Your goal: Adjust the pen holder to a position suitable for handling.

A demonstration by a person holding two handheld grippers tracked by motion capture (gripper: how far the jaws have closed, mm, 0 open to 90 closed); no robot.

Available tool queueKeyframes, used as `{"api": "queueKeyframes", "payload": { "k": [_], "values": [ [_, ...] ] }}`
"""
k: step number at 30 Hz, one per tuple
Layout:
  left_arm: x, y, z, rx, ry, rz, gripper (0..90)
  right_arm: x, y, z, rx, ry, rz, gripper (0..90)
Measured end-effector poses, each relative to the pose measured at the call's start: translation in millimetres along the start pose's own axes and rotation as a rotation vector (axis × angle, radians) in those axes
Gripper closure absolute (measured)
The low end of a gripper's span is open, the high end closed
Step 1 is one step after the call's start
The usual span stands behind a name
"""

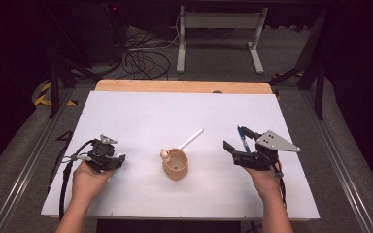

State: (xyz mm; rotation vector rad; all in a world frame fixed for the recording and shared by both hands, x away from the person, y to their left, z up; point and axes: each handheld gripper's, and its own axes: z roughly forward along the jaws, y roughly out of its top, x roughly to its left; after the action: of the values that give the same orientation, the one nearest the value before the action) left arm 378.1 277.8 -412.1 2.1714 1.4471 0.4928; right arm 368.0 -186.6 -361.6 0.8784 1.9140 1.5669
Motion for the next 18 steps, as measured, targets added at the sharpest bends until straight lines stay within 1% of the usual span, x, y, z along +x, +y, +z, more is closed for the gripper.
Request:
{"api": "queueKeyframes", "payload": {
  "k": [1, 2, 3, 5, 6, 10, 18],
  "values": [
    [-0.6, -0.2, 0.9, 0.004, -0.005, -0.007, 53.2, -0.2, -0.1, 0.2, 0.000, 0.000, -0.002, 19.6],
    [-0.1, -0.2, 1.7, 0.011, -0.006, -0.001, 53.7, -0.1, -0.1, 0.3, 0.000, 0.000, -0.001, 19.6],
    [-0.7, -0.5, 2.7, 0.014, -0.004, -0.004, 54.3, 0.0, -0.1, 0.4, 0.001, 0.000, -0.001, 19.7],
    [-1.4, -0.6, 4.5, 0.027, -0.012, -0.002, 55.2, 0.2, 0.1, 0.4, 0.000, 0.002, 0.000, 19.6],
    [-1.7, -0.5, 4.9, 0.033, -0.008, 0.001, 55.5, 0.3, 0.2, 0.5, 0.000, 0.001, -0.001, 19.6],
    [-1.9, -0.6, 5.5, 0.033, -0.015, -0.006, 56.2, 0.2, 0.2, 0.4, 0.001, 0.001, -0.001, 19.6],
    [-0.9, -1.2, 5.8, 0.030, -0.032, -0.019, 60.7, 0.9, 0.2, 0.7, 0.007, -0.001, 0.001, 19.6]
  ]
}}
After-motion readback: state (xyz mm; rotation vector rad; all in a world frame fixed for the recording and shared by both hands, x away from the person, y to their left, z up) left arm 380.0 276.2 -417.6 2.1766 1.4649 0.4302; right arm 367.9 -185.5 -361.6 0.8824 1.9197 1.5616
